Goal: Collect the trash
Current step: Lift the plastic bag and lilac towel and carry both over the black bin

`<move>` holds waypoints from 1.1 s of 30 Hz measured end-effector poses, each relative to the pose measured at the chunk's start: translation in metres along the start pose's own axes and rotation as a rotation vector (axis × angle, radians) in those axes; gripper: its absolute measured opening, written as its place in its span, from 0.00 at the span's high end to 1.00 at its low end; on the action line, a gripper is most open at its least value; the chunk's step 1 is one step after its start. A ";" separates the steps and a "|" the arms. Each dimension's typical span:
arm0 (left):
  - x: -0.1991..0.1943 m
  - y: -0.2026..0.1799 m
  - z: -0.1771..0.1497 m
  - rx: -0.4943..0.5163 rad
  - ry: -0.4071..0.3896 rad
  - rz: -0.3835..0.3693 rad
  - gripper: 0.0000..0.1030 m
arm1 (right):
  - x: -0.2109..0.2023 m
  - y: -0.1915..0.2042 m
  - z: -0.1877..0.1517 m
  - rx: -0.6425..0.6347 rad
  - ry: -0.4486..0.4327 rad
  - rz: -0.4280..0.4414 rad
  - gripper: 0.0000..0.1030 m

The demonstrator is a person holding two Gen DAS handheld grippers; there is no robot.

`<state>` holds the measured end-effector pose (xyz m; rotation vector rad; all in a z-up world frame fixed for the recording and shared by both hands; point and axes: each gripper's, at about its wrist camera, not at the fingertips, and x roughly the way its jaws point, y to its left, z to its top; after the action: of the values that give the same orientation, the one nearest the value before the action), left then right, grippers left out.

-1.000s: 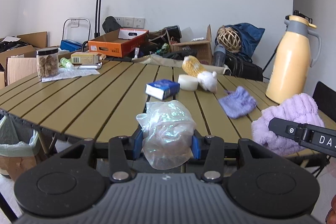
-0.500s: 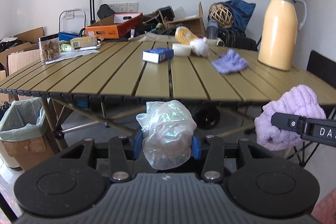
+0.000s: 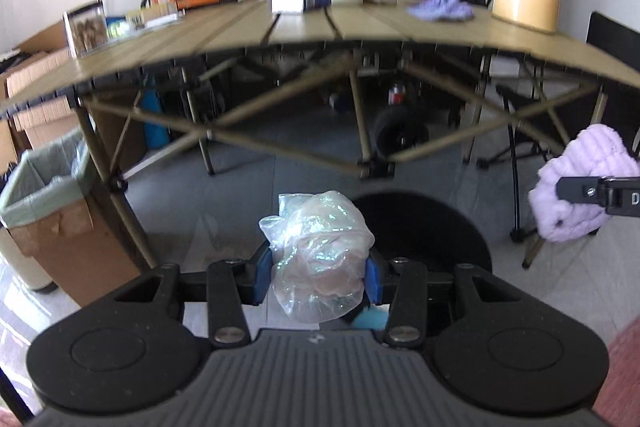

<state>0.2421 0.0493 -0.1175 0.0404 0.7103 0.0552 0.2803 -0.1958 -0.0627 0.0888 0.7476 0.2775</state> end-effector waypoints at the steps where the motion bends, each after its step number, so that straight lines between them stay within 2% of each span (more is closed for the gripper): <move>1: 0.004 0.001 -0.003 0.002 0.015 0.003 0.56 | 0.003 -0.003 -0.003 0.001 0.012 -0.009 0.62; 10: 0.033 0.013 -0.009 -0.039 0.149 0.023 0.56 | 0.022 -0.028 -0.019 0.063 0.112 -0.084 0.62; 19: 0.050 0.009 -0.010 -0.058 0.245 0.012 0.56 | 0.033 -0.032 -0.020 0.071 0.142 -0.082 0.63; 26: 0.057 0.003 -0.001 -0.083 0.293 0.002 0.56 | 0.038 -0.033 -0.018 0.087 0.156 -0.076 0.62; 33: 0.061 -0.010 0.014 -0.100 0.299 -0.033 0.56 | 0.043 -0.040 -0.020 0.099 0.173 -0.094 0.62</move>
<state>0.2976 0.0433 -0.1472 -0.0770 1.0064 0.0658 0.3053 -0.2225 -0.1131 0.1243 0.9345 0.1594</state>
